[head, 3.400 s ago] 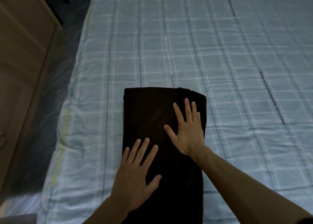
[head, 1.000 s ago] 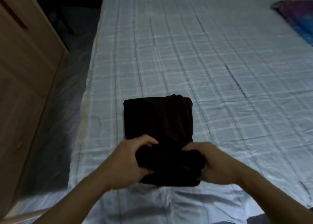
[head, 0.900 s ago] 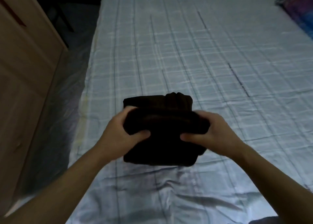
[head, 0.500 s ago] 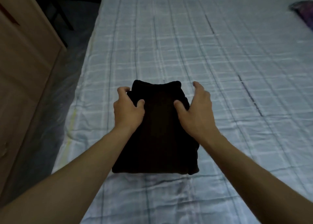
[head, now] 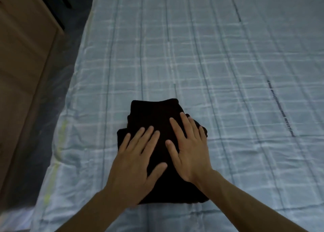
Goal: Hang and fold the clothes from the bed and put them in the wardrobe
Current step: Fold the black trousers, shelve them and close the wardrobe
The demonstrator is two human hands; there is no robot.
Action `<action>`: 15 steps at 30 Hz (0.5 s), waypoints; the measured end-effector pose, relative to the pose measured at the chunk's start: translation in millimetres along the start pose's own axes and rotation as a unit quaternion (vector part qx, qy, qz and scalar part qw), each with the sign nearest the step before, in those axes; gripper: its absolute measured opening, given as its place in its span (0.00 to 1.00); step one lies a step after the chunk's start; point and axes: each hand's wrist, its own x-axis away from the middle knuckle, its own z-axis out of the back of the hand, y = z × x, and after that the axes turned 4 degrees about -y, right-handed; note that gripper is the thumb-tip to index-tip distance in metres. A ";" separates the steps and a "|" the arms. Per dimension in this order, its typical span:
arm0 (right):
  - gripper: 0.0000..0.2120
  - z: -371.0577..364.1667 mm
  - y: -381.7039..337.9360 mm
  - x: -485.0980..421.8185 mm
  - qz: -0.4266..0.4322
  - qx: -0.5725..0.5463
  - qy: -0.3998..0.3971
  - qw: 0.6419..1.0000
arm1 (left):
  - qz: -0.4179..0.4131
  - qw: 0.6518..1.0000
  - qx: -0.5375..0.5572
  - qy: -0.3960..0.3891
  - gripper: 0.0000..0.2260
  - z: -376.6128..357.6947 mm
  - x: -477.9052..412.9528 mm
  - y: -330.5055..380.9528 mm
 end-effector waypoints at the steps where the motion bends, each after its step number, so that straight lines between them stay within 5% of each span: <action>1: 0.29 -1.3 0.1 -0.6 0.000 -0.007 0.000 1.000 | 0.003 1.000 0.007 -0.010 0.31 -4.3 1.3 -3.2; 15: 0.30 -23.5 11.4 -30.5 -0.012 0.001 0.007 1.000 | 0.013 0.996 0.088 -0.003 0.30 -40.3 -38.0 -36.2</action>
